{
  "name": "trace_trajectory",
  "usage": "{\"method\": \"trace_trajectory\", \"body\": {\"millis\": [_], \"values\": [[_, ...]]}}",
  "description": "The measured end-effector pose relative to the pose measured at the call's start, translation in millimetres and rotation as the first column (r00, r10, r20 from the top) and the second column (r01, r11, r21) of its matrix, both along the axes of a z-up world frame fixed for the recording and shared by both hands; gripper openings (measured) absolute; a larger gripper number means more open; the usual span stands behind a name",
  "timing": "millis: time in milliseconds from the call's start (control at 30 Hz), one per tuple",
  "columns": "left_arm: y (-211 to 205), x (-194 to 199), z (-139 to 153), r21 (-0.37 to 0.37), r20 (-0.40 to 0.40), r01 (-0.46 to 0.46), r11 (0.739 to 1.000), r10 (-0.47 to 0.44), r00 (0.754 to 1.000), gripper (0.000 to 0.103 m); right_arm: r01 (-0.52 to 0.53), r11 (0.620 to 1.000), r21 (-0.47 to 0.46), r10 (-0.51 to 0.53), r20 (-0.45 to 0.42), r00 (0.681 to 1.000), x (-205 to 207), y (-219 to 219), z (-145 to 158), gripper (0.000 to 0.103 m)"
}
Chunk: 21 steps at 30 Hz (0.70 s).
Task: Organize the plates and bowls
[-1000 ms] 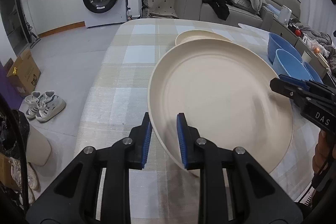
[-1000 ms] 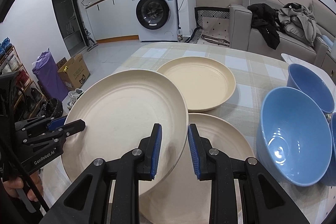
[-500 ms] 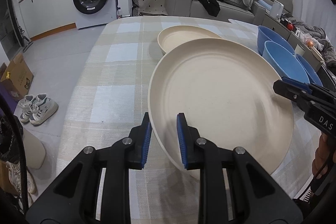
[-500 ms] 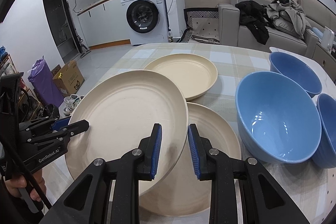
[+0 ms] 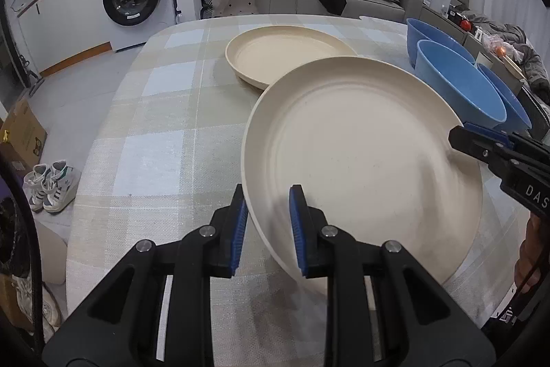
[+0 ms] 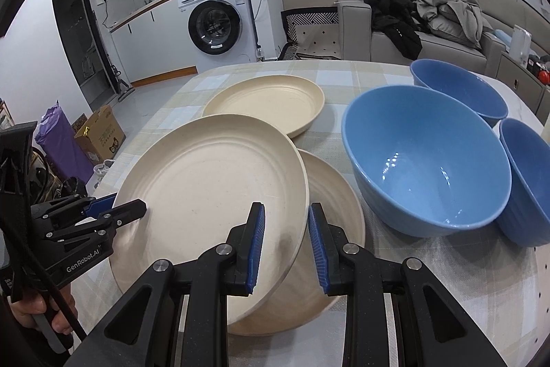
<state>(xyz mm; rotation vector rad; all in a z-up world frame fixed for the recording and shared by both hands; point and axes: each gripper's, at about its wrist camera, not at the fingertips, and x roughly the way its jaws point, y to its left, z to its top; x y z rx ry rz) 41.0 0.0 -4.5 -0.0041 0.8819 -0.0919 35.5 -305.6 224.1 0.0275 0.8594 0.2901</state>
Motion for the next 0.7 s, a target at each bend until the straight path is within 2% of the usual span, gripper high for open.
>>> {"method": "trace_trajectory", "body": {"millis": [700], "values": [[-31.8, 15.1, -10.7, 0.034, 0.012, 0.04, 0.999, -0.041, 0.999, 0.021, 0.074, 0.997, -0.012, -0.075, -0.014, 0.997, 6.4, -21.6, -19.8, 0.028]]}}
